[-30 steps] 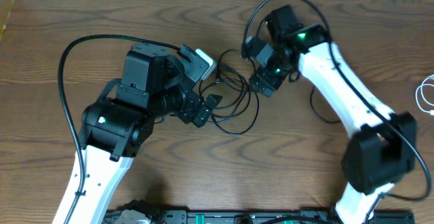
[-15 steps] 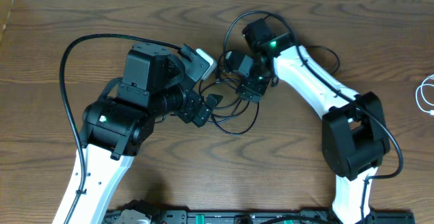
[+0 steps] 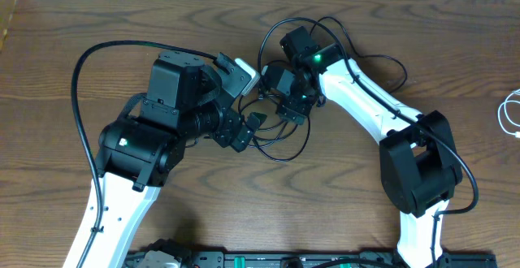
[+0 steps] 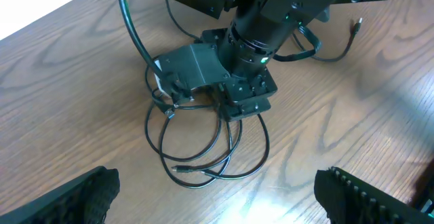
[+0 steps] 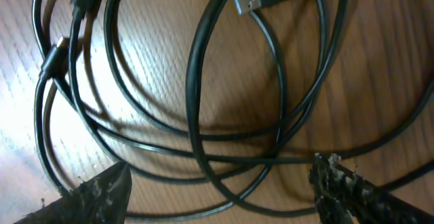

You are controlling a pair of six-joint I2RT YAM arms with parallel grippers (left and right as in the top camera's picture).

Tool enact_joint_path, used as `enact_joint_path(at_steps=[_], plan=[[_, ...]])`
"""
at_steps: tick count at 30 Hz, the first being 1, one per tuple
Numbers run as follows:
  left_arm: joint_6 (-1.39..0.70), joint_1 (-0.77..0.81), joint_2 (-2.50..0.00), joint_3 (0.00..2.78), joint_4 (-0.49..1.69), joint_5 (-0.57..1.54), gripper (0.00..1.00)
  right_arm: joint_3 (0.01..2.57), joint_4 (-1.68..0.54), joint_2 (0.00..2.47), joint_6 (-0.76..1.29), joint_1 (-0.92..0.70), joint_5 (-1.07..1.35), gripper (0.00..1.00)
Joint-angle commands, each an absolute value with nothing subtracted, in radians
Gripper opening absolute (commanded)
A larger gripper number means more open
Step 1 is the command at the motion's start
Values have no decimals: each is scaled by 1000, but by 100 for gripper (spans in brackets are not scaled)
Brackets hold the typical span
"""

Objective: Untangle cables

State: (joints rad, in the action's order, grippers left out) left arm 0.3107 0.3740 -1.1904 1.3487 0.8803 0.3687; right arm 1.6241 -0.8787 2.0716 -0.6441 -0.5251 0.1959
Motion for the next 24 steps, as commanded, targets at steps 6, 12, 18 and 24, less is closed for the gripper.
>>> enact_joint_path(at_steps=[6,12,18,24], plan=[[306,373,-1195,1345,883,381,97,1540,-784,2082,-640,-529,243,77],[306,373,-1195,1345,883,381,97,1487,-721,2082,-641,-529,242,34],[306,373,-1195,1345,889,381,97,1495,-657,2072,-491,-532,119,1],[306,372,-1195,1345,913,373,97,1526,-644,1991,-421,-545,-61,1]])
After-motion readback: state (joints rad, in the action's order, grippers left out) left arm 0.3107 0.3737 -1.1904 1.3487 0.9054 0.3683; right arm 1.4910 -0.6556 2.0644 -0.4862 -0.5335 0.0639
